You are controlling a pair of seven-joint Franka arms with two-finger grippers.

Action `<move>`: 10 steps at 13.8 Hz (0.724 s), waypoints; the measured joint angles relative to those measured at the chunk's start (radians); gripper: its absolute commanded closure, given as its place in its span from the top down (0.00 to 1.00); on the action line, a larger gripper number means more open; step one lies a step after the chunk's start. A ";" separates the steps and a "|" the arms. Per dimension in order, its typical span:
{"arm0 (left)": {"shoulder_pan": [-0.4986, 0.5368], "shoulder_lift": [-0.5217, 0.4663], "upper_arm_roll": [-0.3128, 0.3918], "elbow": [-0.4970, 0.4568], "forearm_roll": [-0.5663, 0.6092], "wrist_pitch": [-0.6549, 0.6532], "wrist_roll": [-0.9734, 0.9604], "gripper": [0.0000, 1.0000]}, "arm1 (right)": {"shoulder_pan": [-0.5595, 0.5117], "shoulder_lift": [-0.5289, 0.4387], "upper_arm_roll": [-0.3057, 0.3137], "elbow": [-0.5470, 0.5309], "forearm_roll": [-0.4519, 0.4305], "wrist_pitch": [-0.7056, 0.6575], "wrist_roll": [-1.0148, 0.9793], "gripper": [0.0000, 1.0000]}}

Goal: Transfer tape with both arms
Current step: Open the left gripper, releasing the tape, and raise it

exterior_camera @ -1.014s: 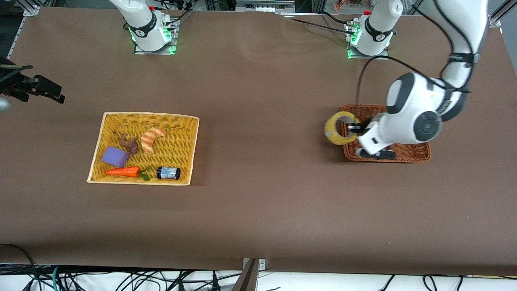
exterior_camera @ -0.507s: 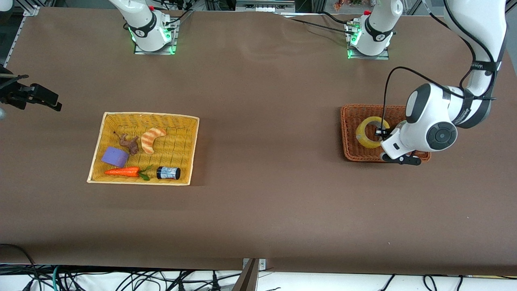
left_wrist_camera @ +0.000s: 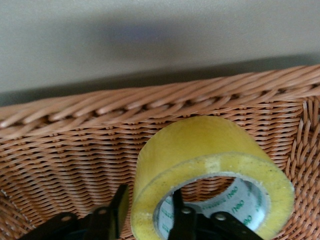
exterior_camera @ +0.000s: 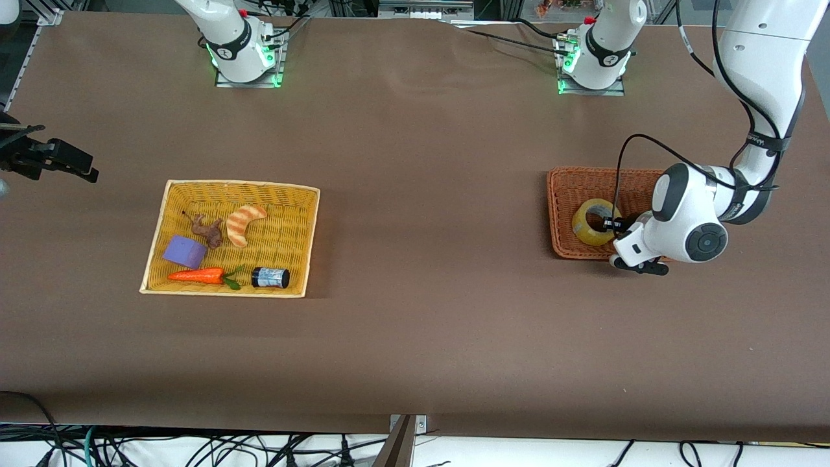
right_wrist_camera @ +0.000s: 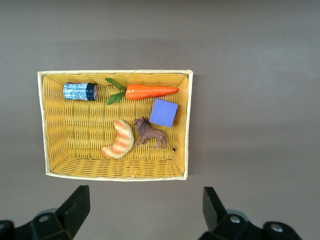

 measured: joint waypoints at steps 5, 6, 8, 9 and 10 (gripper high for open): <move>0.001 -0.076 -0.028 0.129 -0.012 -0.166 0.000 0.99 | 0.000 0.001 0.000 0.001 0.000 0.000 0.000 1.00; 0.001 -0.109 -0.049 0.184 -0.019 -0.232 -0.001 0.99 | 0.000 0.001 0.000 0.001 0.000 0.000 0.000 1.00; -0.001 -0.176 -0.094 0.286 -0.020 -0.342 -0.004 0.99 | 0.000 0.001 0.000 0.001 0.000 0.000 0.000 1.00; -0.004 -0.209 -0.106 0.322 -0.020 -0.372 -0.004 0.99 | 0.000 0.001 0.000 0.001 0.000 0.000 0.000 1.00; -0.005 -0.242 -0.111 0.342 -0.020 -0.387 -0.004 0.99 | 0.000 0.001 0.000 0.001 0.000 0.000 0.000 1.00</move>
